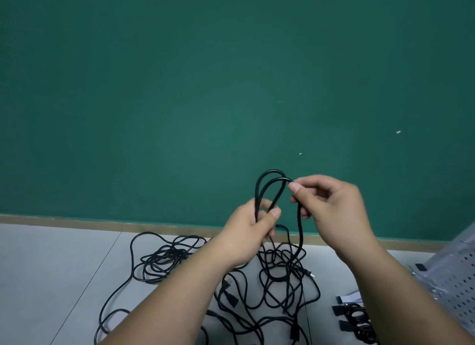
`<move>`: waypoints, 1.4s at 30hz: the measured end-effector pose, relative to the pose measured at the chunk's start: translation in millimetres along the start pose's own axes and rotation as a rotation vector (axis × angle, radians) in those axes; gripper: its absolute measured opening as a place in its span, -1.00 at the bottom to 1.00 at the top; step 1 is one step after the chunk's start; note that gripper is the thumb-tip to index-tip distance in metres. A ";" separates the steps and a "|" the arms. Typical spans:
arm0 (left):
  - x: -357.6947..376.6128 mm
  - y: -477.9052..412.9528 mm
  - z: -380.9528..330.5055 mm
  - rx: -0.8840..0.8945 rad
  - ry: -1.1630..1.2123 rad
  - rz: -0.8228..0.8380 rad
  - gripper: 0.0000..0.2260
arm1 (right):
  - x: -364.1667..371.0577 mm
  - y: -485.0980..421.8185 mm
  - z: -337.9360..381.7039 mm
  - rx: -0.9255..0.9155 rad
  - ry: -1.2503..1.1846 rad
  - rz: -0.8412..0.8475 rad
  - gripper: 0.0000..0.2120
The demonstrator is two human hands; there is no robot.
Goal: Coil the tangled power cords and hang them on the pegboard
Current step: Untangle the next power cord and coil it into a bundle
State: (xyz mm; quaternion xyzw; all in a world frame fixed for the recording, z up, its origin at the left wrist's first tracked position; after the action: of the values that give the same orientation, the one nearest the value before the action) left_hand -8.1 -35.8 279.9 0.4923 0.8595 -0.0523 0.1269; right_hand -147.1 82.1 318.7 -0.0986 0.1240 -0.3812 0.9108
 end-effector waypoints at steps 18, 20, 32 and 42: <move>30.3 15.7 -14.8 -0.040 0.338 0.125 -0.78 | 2.4 -0.8 -8.7 0.021 0.163 0.080 -0.74; 30.3 14.9 -19.4 -0.054 0.425 0.075 -0.65 | 2.9 -0.8 -8.1 0.057 0.073 0.059 -0.76; 21.0 14.3 -13.9 -0.055 0.106 0.223 -0.61 | -8.1 -1.7 -5.5 0.026 0.025 -0.007 -0.92; 38.4 14.2 -10.3 -0.073 0.180 0.123 -0.74 | 2.6 -1.7 -9.1 -0.059 0.042 -0.007 -0.89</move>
State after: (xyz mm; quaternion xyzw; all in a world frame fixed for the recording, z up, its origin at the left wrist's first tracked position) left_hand -16.2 5.7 280.0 0.5419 0.8369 0.0313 0.0702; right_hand -149.2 78.3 310.1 -0.1179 0.1540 -0.3825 0.9034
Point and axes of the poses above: each hand's wrist, its own y-axis away from the middle knuckle, its own x-axis out of the palm, z = x × y, the point moved 1 cm from there along -y, towards the middle knuckle, and after that the axes turned 4 degrees about z, right-handed, at the moved point
